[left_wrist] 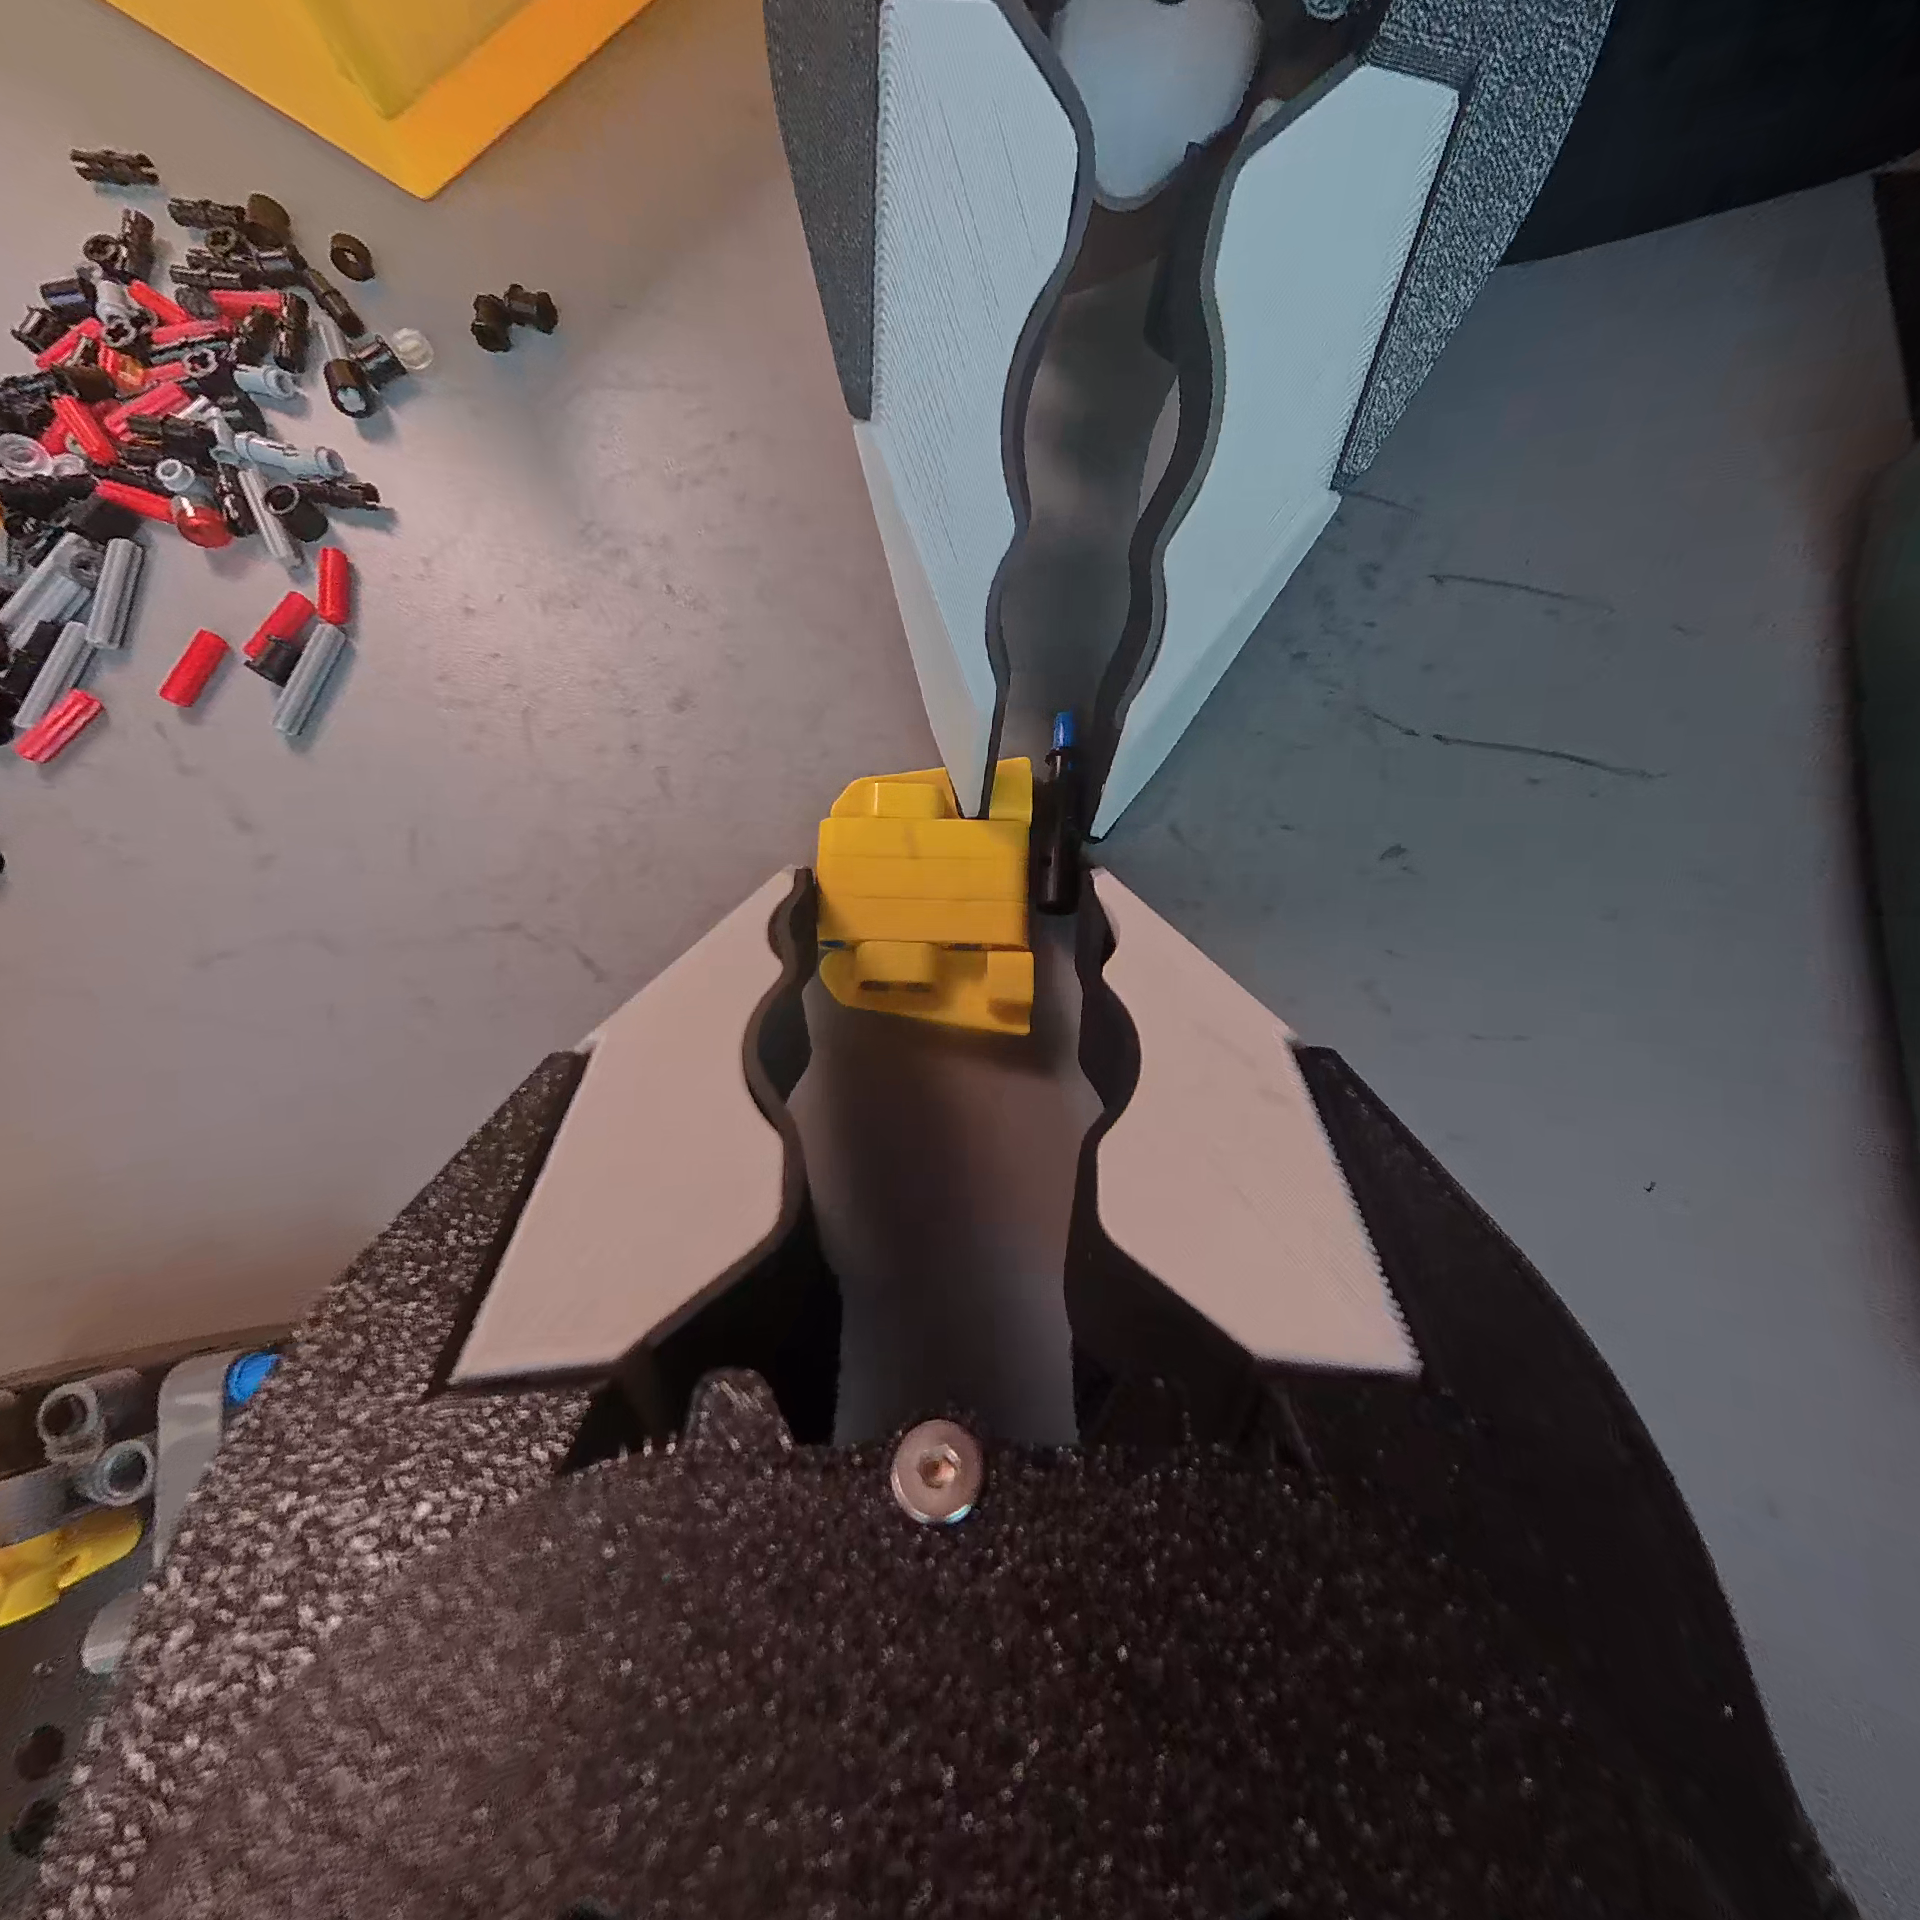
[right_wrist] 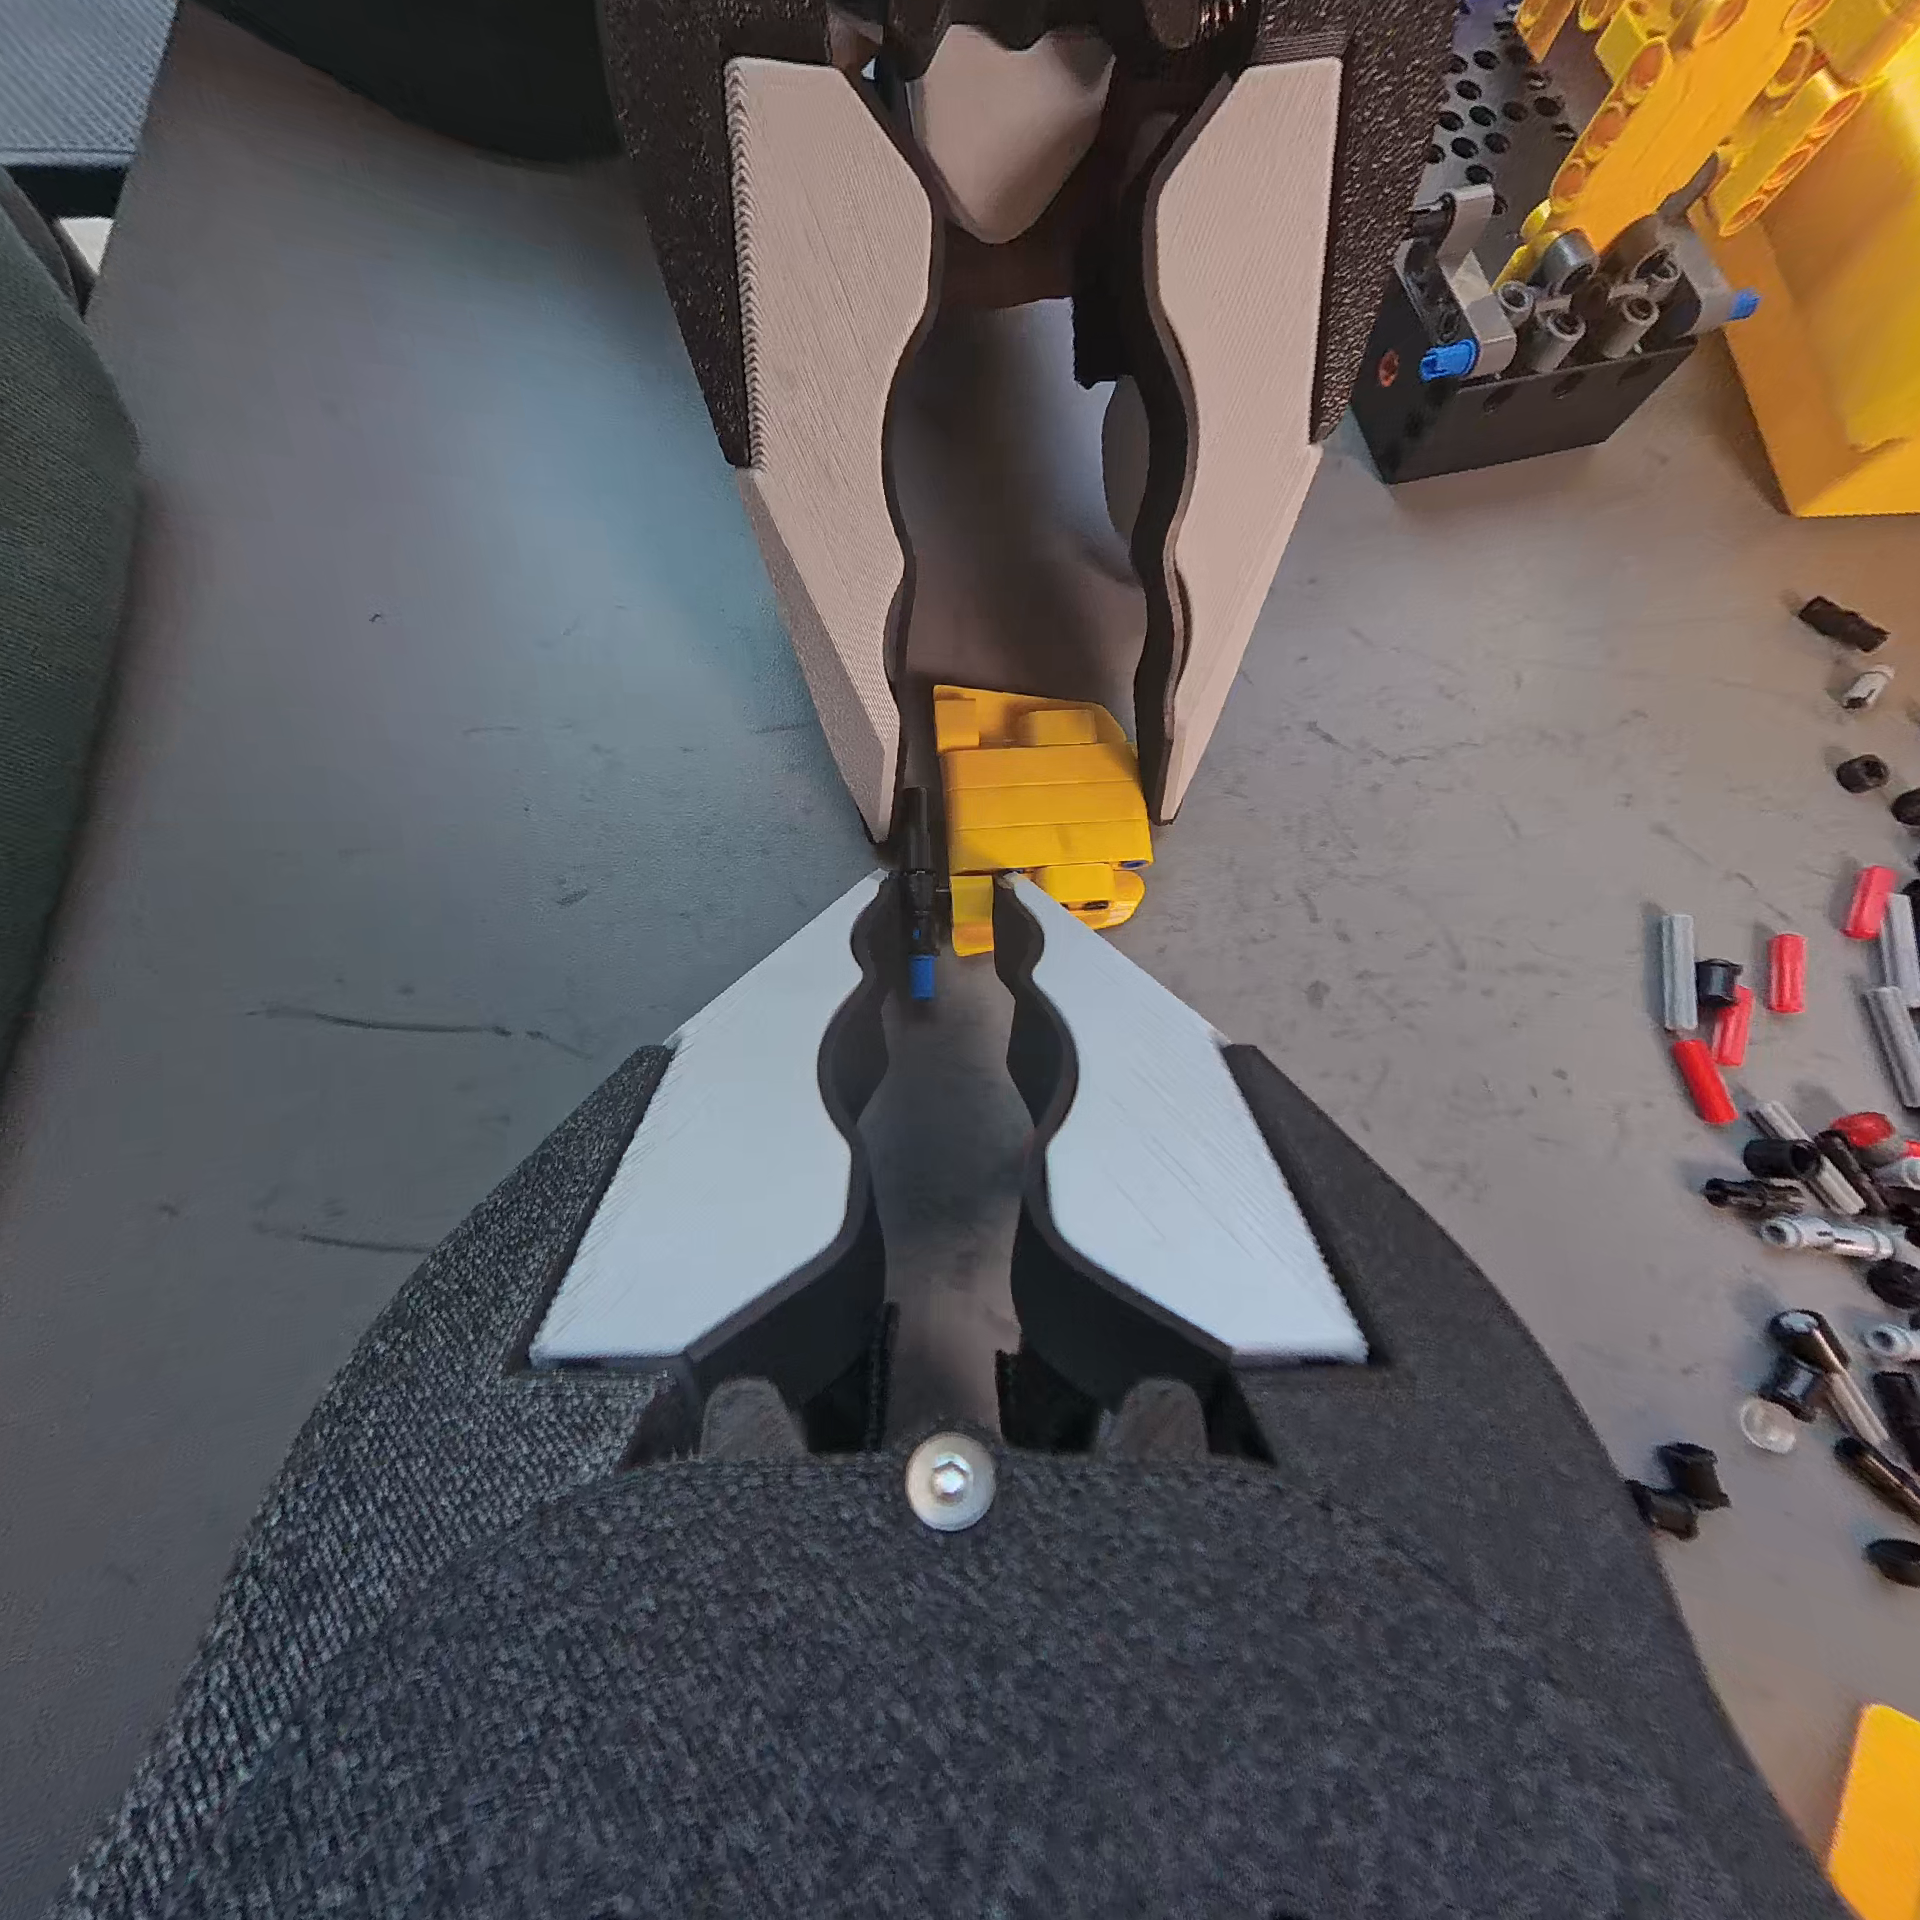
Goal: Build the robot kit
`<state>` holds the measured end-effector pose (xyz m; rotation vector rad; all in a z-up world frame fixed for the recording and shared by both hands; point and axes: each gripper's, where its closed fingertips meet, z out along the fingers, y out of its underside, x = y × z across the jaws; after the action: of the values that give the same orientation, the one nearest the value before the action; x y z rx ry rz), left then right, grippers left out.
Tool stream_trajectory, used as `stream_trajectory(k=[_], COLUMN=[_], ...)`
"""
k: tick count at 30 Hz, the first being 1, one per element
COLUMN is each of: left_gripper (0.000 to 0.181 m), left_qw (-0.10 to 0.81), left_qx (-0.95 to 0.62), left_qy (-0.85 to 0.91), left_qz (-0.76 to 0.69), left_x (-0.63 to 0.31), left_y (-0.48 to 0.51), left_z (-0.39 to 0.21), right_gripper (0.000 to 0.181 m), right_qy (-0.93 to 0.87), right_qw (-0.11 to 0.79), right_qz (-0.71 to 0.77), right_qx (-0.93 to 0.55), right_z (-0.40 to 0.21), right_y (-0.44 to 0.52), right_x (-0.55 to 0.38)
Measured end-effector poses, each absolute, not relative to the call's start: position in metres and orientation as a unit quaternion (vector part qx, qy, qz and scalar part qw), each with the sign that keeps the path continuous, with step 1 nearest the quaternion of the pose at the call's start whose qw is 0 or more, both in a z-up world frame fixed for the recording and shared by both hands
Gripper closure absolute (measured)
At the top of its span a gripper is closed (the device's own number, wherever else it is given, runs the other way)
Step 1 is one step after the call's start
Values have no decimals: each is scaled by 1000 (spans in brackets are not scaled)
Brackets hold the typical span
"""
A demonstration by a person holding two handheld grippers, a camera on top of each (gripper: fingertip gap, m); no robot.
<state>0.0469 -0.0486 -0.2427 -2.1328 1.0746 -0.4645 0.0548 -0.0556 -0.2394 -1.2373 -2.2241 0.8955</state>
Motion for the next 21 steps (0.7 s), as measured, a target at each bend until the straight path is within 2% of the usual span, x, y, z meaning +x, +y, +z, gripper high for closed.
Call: stream_trajectory(k=[11,21], left_gripper=[132,132], left_qw=[346,343], left_qx=[-820,-819], left_qy=[418,418], left_qz=[-183,-190], left_x=[47,49], left_y=[-48,-49], left_z=[-243,-243], right_gripper=[167,167], right_qy=[-836,-840], right_qw=[179,189], right_qz=[320,333], right_qx=[-408,-384], right_z=[-239,-239], right_y=[-57,-61], right_x=[54,50])
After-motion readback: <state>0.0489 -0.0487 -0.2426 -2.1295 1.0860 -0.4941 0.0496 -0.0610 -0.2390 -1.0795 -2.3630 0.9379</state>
